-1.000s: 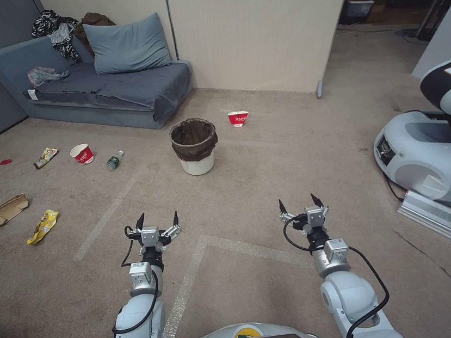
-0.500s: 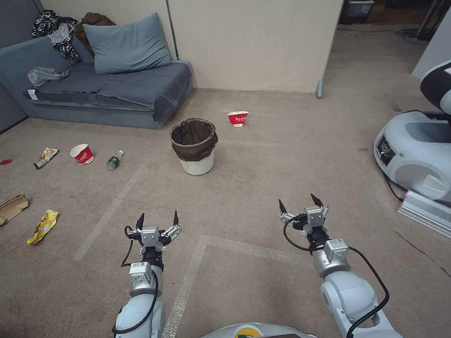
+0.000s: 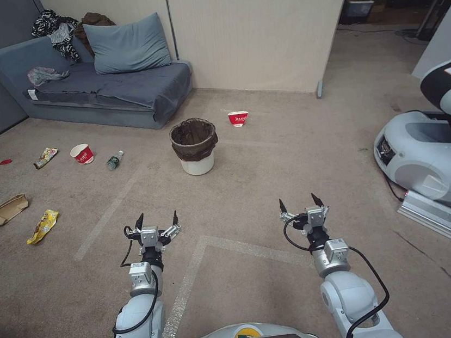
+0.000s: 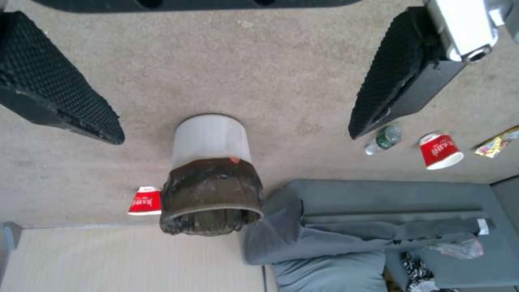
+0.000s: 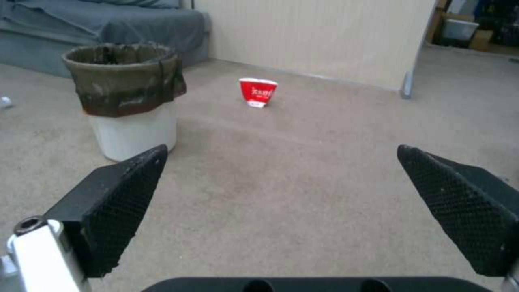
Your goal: Pick up the trash bin, then pick up the garbage from the floor and place it into the trash bin.
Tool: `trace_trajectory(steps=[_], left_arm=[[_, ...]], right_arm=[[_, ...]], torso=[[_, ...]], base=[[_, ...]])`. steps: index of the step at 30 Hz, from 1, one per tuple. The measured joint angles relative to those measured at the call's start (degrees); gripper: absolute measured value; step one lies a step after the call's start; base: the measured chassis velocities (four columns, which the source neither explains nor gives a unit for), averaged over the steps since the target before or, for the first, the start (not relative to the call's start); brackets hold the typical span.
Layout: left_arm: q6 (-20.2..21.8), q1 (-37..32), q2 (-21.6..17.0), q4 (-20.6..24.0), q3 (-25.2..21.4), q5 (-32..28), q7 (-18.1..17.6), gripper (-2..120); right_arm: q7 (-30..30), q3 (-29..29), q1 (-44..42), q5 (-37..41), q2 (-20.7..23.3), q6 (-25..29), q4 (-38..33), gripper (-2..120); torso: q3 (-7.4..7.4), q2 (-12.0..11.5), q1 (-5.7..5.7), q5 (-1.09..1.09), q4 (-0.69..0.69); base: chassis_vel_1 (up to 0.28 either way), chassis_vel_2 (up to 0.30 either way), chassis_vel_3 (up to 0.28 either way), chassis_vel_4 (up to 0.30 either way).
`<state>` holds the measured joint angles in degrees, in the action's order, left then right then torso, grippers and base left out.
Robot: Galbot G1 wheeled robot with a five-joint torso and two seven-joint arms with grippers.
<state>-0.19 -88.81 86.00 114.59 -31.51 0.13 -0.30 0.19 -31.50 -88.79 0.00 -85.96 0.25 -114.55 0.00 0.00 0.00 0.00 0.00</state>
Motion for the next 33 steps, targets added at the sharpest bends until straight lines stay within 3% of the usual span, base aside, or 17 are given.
trace_trajectory(steps=[5, 7, 12, 13, 15, 16, 19, 21, 22, 26, 33], left_arm=[[-0.1, 0.0, 0.0, 0.0, 0.0, 0.1, -0.2, 100], [-2.2, -0.1, 0.6, -0.2, 0.1, 1.5, -3.0, 100], [-1.3, 0.0, 0.3, -0.1, 0.1, 0.9, -1.7, 100], [-2.0, -0.1, 0.5, -0.1, 0.1, 1.3, -2.7, 100], [-6.7, -0.2, 1.8, -0.7, 0.3, 4.5, -9.3, 100], [-6.7, -0.2, 1.8, -0.7, 0.3, 4.5, -9.3, 100], [-12.4, -0.4, 3.3, -1.6, 0.5, 8.5, -17.1, 100], [-13.2, -0.5, 3.5, -1.7, 0.5, 9.0, -18.1, 100], [-16.5, -0.6, 4.3, -2.1, 0.7, 11.2, -22.6, 100], [-17.0, -0.4, 4.4, -2.3, 0.8, 11.7, -23.6, 100], [-16.9, -0.4, 4.3, -2.3, 0.8, 11.6, -23.5, 100]], right_arm=[[0.1, 0.0, 0.0, 0.0, 0.0, 0.2, 0.0, 100], [2.0, 0.3, 0.3, -0.4, -0.1, 2.8, 0.6, 100], [1.0, 0.2, 0.1, -0.3, -0.1, 1.5, 0.4, 100], [1.9, 0.3, 0.2, -0.4, -0.1, 2.5, 0.5, 100], [6.6, 0.9, 1.0, -1.7, -0.3, 8.7, 1.7, 100], [6.6, 0.9, 1.0, -1.7, -0.3, 8.7, 1.7, 100], [12.4, 1.7, 1.9, -3.4, -0.6, 16.4, 3.3, 100], [13.0, 1.7, 2.0, -3.5, -0.7, 17.2, 3.4, 100], [17.1, 2.3, 2.6, -4.7, -0.9, 22.5, 4.5, 100], [21.1, 3.0, 3.3, -5.4, -1.0, 27.3, 5.1, 100], [21.4, 3.3, 3.3, -5.4, -1.0, 27.4, 4.8, 100]], torso=[[0.00, 0.0, 0.00, 0.00, 0.00], [0.00, 0.0, 0.00, 0.00, 0.00], [0.00, 0.0, 0.00, 0.00, -0.01], [0.00, 0.0, 0.00, 0.00, -0.01], [0.00, 0.0, 0.00, 0.00, 0.00], [0.00, 0.0, 0.00, 0.00, 0.00], [0.00, 0.0, 0.00, 0.00, 0.00], [0.00, 0.0, 0.00, 0.00, 0.00], [0.00, 0.0, 0.00, 0.00, 0.01], [0.00, 0.0, 0.00, 0.00, 0.00], [0.00, 0.0, 0.00, 0.00, 0.00]], base=[[0.000, 0.000, 0.000, 0.000], [0.000, 0.000, 0.000, 0.000], [0.000, 0.000, 0.000, 0.000], [0.000, 0.000, 0.000, 0.000], [0.000, 0.000, 0.000, 0.000], [0.000, 0.000, 0.000, 0.000], [0.000, 0.000, 0.000, 0.000], [0.000, 0.000, 0.000, 0.000], [0.000, 0.000, 0.000, 0.000], [0.000, 0.000, 0.000, 0.000], [0.000, 0.000, 0.000, 0.000]])
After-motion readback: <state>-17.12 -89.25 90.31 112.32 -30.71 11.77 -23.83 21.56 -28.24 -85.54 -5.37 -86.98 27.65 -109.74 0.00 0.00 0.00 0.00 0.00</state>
